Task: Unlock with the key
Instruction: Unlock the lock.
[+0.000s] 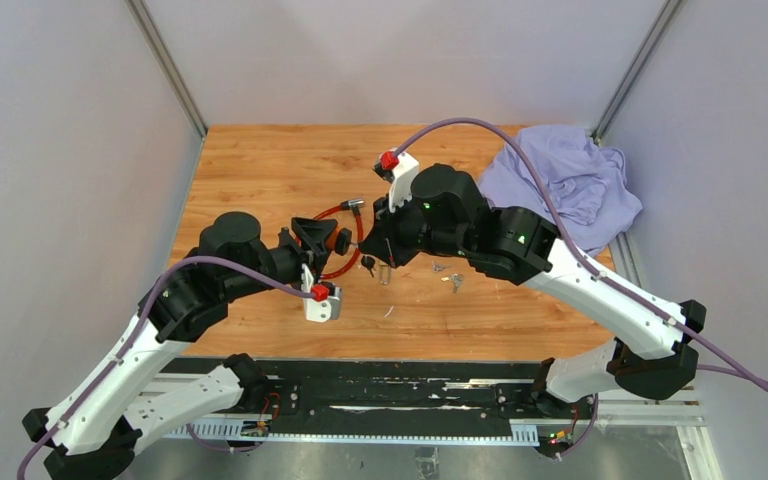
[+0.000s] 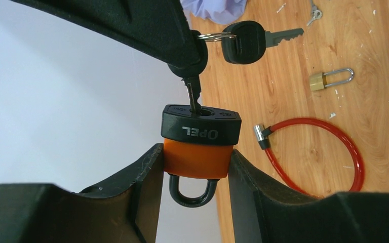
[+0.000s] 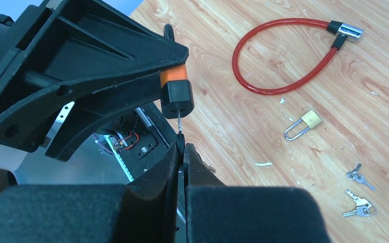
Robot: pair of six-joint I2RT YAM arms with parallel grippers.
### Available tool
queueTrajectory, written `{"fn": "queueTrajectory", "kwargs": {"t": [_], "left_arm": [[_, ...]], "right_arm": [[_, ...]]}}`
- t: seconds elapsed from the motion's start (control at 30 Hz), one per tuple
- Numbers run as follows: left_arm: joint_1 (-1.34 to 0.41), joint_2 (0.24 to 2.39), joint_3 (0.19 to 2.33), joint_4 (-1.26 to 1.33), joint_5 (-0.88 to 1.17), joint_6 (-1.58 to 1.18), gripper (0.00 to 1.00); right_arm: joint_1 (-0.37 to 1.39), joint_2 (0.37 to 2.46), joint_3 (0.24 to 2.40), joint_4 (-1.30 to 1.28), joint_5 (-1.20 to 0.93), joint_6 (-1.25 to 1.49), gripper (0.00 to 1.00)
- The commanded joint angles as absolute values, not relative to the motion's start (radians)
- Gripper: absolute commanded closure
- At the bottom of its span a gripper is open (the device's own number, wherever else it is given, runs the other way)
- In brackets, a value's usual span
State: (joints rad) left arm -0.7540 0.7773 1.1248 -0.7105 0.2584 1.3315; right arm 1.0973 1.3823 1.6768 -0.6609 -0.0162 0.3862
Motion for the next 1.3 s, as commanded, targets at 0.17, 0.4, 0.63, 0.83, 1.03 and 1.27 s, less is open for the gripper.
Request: {"fn": "queueTrajectory", "kwargs": {"t": [0.17, 0.4, 0.63, 0.83, 1.03, 1.27], "left_arm": [[-0.769, 0.76, 1.133, -0.64, 0.328, 1.341, 1.0], [-0.769, 0.776, 1.168, -0.628, 0.348, 1.25, 1.0], [-0.773, 0.777, 1.152, -0.627, 0.329, 1.276, 1.0], [-0.776, 0.804, 1.196, -0.623, 0.295, 1.195, 1.0], [-0.776, 0.813, 1.217, -0.623, 0.298, 1.124, 1.0], [-0.776, 0.802, 1.192, -0.624, 0.293, 1.186, 1.0]], "right_arm": [[1.119, 1.34, 1.581, -0.53, 0.008, 0.451, 0.99], [1.139, 1.278, 1.489, -0.427, 0.062, 0.444, 0.99], [1.15, 1.288, 1.5, -0.427, 0.09, 0.447, 0.99], [1.157, 1.303, 1.493, -0.409, 0.094, 0.443, 0.99], [1.16, 1.306, 1.493, -0.402, 0.091, 0.442, 0.99], [1.16, 1.31, 1.5, -0.401, 0.089, 0.447, 0.99]]}}
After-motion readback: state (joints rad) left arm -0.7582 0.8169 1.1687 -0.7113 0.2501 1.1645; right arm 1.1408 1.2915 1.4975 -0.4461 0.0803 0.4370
